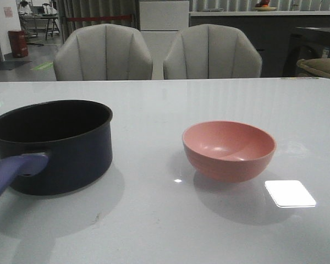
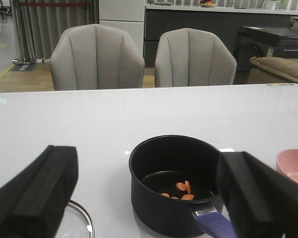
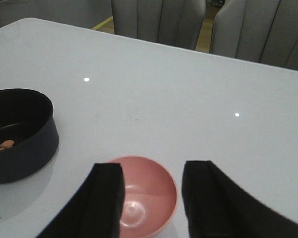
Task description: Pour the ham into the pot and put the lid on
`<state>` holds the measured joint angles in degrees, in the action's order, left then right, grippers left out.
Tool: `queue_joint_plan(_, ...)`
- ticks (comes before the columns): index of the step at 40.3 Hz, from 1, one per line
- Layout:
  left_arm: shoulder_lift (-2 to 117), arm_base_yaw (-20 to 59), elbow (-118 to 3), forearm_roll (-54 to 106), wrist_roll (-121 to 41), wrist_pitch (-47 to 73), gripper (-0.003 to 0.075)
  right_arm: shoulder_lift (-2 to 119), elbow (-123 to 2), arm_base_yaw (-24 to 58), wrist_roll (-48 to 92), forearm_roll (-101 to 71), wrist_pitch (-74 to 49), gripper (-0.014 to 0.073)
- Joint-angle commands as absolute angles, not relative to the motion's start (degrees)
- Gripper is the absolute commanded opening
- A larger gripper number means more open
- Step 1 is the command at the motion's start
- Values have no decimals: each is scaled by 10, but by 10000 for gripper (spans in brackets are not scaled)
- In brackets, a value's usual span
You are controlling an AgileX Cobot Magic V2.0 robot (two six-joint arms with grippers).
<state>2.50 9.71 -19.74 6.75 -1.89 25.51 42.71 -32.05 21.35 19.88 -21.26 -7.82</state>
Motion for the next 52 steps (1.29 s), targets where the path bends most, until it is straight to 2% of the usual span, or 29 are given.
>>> queue_joint_plan(1, 32, 102, -211, 75, -18, 209, 606, 356, -287, 215, 203, -215, -24, 403)
queue_joint_plan(10, 32, 102, -205, 75, -18, 207, 606, 196, -170, 215, 203, -220, -19, 403)
queue_joint_plan(16, 32, 102, -189, 75, -18, 208, 606, 158, -125, 215, 203, -220, -25, 387)
queue_joint_plan(18, 32, 102, -183, 75, -18, 208, 606, 158, -116, 215, 203, -220, -28, 339)
queue_joint_plan(20, 32, 102, -180, 75, -18, 207, 606, 158, -108, 215, 203, -220, -28, 250)
queue_joint_plan(22, 32, 102, -180, 75, -18, 206, 606, 158, -103, 215, 203, -220, -28, 125)
queue_joint_plan(26, 32, 102, -180, 75, -18, 197, 607, 158, -100, 215, 203, -221, -28, 165)
queue_joint_plan(35, 65, 102, -213, 75, -14, 214, 609, 158, -99, 215, 203, -221, -28, 162)
queue_joint_plan(45, 206, 102, -309, 40, -7, 265, 685, 158, -99, 215, 203, -221, -28, 162)
queue_joint_plan(52, 328, 102, -365, -36, 66, 289, 680, 158, -99, 215, 203, -221, -28, 162)
